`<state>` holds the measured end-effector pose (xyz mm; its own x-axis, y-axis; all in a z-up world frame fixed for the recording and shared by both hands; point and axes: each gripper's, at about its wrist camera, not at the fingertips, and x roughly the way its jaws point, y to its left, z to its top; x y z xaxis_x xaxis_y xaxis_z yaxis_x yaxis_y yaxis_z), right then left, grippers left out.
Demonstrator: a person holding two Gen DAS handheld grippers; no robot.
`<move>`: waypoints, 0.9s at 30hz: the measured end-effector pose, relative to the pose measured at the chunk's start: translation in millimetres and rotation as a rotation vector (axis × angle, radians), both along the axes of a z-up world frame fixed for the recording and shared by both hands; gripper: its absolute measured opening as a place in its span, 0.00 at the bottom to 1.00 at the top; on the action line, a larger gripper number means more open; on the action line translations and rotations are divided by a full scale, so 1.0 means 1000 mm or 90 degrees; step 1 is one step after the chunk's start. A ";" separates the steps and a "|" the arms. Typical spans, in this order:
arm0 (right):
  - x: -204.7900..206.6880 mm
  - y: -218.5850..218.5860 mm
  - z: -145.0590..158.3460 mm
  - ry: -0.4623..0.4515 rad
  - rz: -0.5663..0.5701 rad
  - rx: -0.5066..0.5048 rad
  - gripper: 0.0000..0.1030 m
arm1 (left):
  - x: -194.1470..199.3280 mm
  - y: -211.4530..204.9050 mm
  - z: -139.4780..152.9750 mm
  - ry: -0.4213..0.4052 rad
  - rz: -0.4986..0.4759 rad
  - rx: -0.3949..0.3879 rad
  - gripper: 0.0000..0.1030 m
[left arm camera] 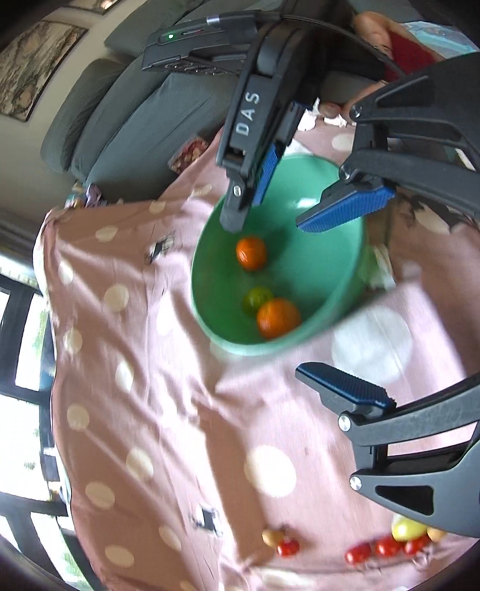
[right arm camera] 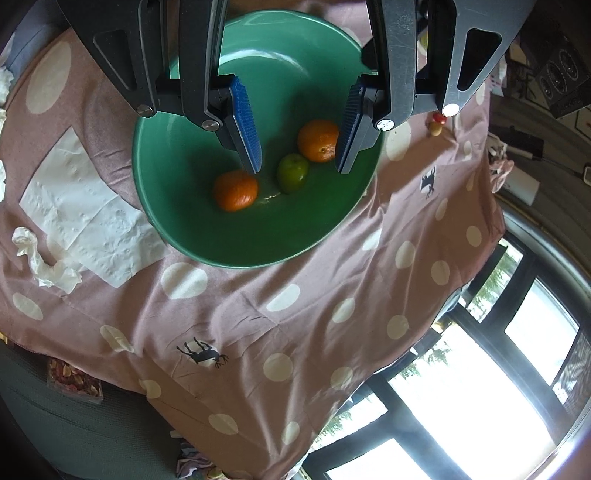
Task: Organize fruits
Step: 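Move the right gripper back to the green-yellow apple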
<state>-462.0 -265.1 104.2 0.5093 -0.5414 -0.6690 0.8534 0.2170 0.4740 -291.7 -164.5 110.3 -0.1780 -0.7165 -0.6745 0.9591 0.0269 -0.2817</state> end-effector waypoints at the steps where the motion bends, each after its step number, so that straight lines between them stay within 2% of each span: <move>1: 0.004 0.001 0.001 0.000 0.009 -0.002 0.42 | 0.011 0.007 0.001 0.000 0.022 -0.003 0.73; 3: 0.011 0.004 0.003 -0.006 0.027 -0.007 0.53 | 0.034 0.022 0.003 0.012 0.071 -0.011 0.75; 7: 0.028 0.010 0.008 -0.005 0.051 -0.019 0.67 | 0.078 0.053 0.001 0.026 0.169 -0.021 0.84; 11: 0.046 0.014 0.008 0.009 0.082 -0.022 0.68 | 0.109 0.077 -0.011 -0.002 0.260 -0.004 0.85; 14: 0.062 0.018 0.008 0.039 0.090 -0.025 0.68 | 0.132 0.089 -0.019 0.002 0.312 0.006 0.85; 20: 0.095 0.031 0.009 0.075 0.140 -0.048 0.68 | 0.164 0.104 -0.031 0.028 0.357 0.015 0.85; 23: 0.111 0.037 0.008 0.099 0.132 -0.066 0.68 | 0.179 0.108 -0.041 0.039 0.381 0.043 0.85; 27: 0.132 0.047 0.006 0.114 0.149 -0.085 0.68 | 0.197 0.118 -0.046 0.065 0.416 0.045 0.85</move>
<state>-330.1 -218.1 110.4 0.5112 -0.5121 -0.6902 0.8401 0.4672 0.2756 -94.7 -46.7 64.3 0.2126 -0.6535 -0.7264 0.7073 0.6159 -0.3471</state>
